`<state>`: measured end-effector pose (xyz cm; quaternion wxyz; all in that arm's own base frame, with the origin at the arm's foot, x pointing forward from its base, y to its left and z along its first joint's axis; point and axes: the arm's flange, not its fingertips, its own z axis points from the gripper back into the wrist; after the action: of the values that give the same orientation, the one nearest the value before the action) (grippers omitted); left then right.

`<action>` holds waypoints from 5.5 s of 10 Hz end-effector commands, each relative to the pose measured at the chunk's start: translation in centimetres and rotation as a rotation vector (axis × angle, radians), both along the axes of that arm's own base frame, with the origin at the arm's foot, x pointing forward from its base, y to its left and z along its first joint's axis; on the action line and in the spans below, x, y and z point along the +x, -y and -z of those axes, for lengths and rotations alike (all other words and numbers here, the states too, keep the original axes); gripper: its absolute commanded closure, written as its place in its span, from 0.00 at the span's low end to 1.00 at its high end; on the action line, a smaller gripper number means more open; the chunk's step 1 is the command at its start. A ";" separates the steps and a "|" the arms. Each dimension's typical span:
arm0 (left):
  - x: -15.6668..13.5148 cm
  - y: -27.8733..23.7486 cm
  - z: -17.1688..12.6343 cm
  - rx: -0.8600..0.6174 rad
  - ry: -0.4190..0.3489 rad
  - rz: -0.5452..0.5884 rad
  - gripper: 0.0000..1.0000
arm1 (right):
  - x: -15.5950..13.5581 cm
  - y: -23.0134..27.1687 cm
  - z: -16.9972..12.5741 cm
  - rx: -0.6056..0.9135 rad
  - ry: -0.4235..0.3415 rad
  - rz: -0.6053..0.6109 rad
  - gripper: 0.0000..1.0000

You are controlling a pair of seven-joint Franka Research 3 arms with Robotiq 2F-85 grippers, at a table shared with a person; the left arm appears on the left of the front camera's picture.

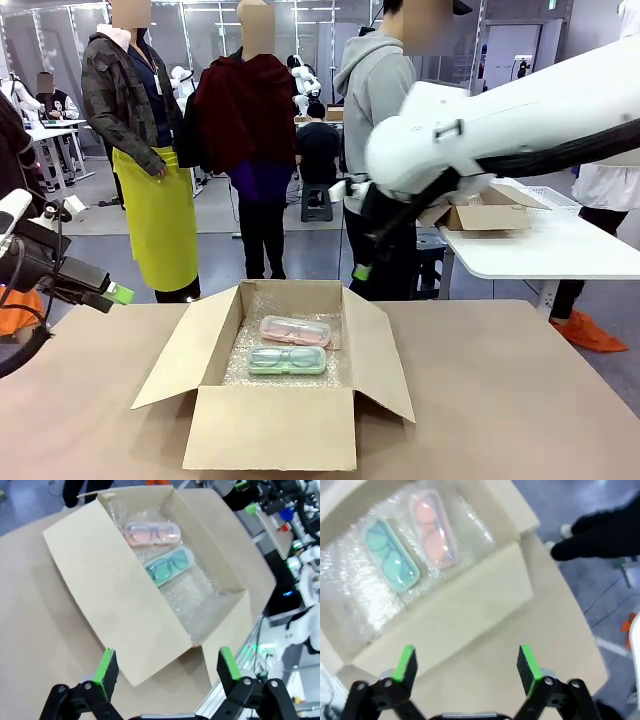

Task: Pack the glasses set securely to prepare it for shipping.
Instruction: Position the Package Box on the left side of the table.

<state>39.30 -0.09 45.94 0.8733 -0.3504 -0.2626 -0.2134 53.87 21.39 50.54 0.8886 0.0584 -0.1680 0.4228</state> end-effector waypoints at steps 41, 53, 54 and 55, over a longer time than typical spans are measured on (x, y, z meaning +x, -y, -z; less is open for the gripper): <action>14.2 -0.4 20.3 -0.617 -0.422 -0.041 0.18 | -12.7 13.7 0.6 0.108 0.125 0.276 0.00; 13.7 -0.6 19.2 -0.654 -0.449 0.015 1.00 | -12.7 13.7 0.6 0.108 0.125 0.276 0.00; 13.8 -0.7 19.6 -0.642 -0.435 -0.012 1.00 | -12.7 13.7 0.6 0.108 0.125 0.276 0.00; 13.8 -0.7 19.6 -0.642 -0.435 -0.012 1.00 | -12.7 13.7 0.6 0.108 0.125 0.276 0.00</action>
<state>53.08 0.57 26.40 0.7542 -0.6433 -0.1266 -0.0364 41.16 7.39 49.82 0.9176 0.0563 -0.2580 0.2972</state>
